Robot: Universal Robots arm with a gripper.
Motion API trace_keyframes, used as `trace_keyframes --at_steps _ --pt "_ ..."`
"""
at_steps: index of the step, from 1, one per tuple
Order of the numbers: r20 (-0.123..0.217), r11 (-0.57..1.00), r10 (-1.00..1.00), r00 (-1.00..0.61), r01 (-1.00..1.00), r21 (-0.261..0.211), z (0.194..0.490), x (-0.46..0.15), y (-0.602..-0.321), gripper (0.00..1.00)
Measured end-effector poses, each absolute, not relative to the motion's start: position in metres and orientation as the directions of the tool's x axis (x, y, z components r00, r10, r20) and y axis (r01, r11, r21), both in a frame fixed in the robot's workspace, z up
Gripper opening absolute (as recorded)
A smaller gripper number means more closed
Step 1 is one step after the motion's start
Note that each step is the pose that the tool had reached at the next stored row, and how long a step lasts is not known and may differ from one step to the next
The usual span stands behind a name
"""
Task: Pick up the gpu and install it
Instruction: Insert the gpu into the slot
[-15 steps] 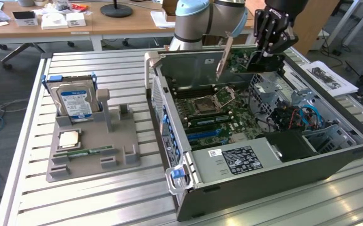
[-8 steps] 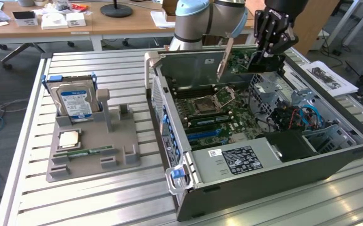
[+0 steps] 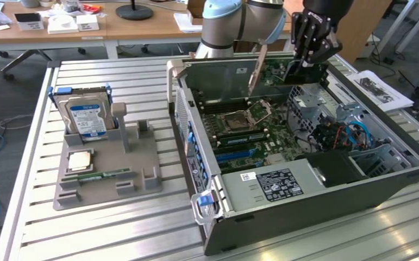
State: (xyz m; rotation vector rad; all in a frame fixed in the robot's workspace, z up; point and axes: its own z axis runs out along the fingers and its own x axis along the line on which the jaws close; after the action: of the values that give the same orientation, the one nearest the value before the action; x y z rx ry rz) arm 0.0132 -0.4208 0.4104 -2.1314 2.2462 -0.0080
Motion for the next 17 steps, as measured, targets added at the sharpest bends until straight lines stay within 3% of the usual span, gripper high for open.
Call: trace_keyframes --at_steps 17 --pt "-0.029 0.048 -0.998 -0.047 -0.998 -0.038 0.398 0.0 -0.435 0.27"
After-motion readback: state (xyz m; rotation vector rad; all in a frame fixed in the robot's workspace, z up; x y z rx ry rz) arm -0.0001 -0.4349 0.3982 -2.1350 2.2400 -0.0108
